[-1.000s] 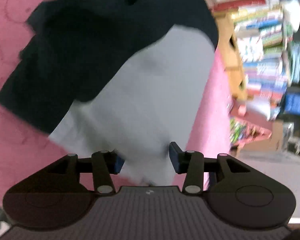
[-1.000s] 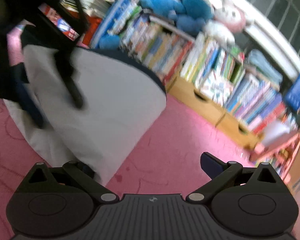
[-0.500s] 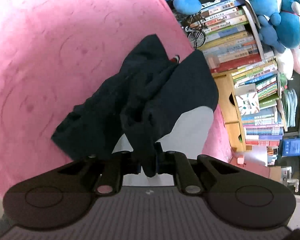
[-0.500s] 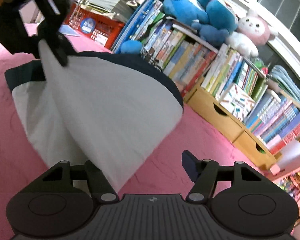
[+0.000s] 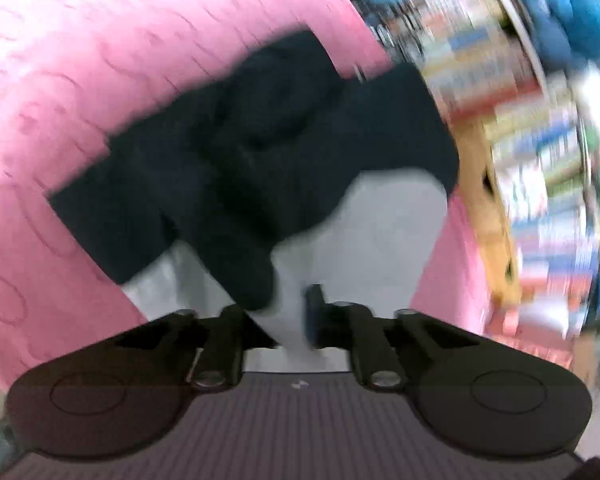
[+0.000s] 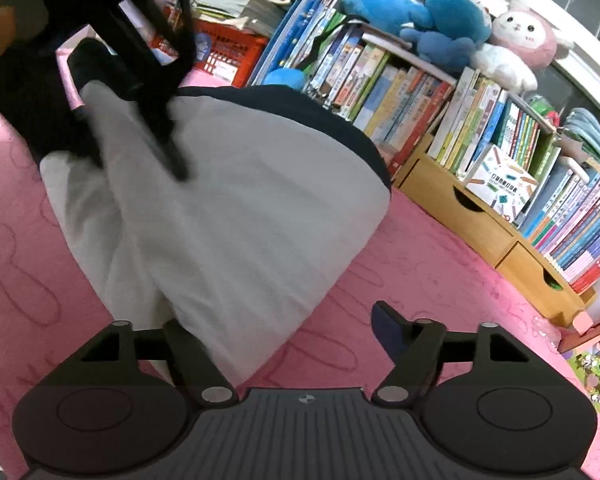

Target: Fold clothes

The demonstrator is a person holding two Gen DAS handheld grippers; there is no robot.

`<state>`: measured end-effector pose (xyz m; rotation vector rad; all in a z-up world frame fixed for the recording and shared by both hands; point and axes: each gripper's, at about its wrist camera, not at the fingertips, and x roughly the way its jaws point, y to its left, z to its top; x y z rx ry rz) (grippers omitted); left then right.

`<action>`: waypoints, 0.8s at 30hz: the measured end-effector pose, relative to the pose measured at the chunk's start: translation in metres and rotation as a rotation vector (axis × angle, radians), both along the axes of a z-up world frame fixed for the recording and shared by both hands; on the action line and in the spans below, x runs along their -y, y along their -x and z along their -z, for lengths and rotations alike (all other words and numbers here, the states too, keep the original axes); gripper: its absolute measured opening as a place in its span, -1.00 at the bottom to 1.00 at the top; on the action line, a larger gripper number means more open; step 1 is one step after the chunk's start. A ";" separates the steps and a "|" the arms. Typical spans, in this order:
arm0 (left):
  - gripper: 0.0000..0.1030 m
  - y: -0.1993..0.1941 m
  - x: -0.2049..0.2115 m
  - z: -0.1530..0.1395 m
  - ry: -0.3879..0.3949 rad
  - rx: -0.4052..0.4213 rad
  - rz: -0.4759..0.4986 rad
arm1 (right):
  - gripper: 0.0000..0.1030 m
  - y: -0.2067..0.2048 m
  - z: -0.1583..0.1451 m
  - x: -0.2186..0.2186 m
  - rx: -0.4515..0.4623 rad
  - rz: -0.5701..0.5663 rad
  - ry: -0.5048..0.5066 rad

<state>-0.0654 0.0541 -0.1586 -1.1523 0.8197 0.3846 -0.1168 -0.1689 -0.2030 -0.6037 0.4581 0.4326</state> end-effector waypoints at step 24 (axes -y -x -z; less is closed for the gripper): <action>-0.15 0.074 -0.044 -0.033 -0.012 0.058 0.045 | 0.98 -0.010 -0.001 0.006 -0.026 0.007 -0.066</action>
